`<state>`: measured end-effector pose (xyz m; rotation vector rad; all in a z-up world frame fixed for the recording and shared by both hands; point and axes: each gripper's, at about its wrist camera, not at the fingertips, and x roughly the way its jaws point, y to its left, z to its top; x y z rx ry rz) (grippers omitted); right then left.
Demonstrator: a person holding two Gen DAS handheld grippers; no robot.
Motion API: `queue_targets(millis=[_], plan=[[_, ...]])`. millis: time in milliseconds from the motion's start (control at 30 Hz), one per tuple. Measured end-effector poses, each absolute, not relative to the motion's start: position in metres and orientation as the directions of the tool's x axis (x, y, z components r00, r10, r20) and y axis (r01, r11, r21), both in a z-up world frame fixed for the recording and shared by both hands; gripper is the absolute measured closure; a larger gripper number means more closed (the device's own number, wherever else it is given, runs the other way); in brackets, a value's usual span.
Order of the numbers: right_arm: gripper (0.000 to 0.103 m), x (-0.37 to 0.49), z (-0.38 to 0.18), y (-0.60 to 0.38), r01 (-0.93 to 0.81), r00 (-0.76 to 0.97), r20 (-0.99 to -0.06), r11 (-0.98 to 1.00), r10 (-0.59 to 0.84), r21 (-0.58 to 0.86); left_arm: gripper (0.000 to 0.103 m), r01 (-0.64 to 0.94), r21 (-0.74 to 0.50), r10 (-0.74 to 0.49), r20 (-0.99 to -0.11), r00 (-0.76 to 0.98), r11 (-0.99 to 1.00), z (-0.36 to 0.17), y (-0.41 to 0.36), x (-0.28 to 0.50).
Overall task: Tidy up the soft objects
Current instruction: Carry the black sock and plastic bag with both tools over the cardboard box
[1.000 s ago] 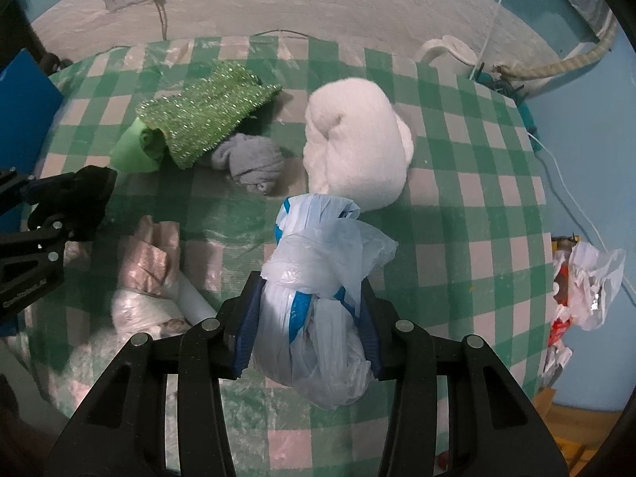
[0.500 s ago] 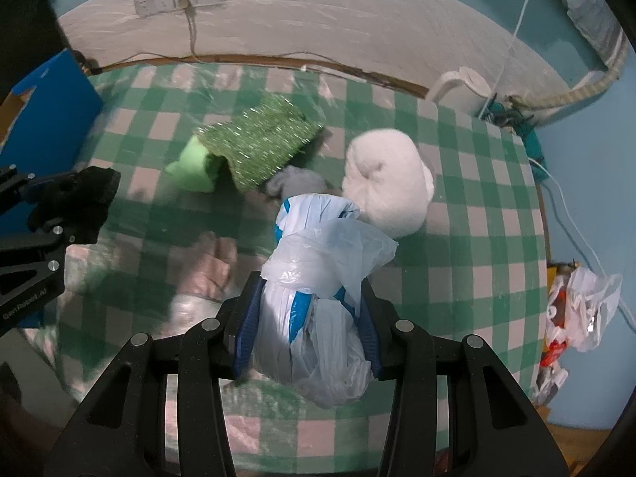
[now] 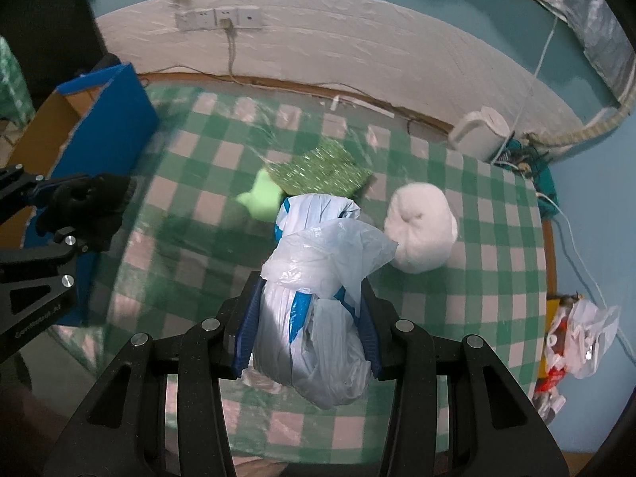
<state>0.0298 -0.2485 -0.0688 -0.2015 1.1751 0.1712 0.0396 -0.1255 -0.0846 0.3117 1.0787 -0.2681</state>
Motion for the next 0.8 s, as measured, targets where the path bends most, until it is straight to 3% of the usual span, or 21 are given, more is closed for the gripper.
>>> queue_targets(millis=[800], plan=[[0.06,0.029,-0.028,-0.146,-0.416,0.409,-0.899,0.909,0.158,-0.029,0.06,0.24,0.151,0.0,-0.848,0.53,0.959,-0.04,-0.048,0.011]])
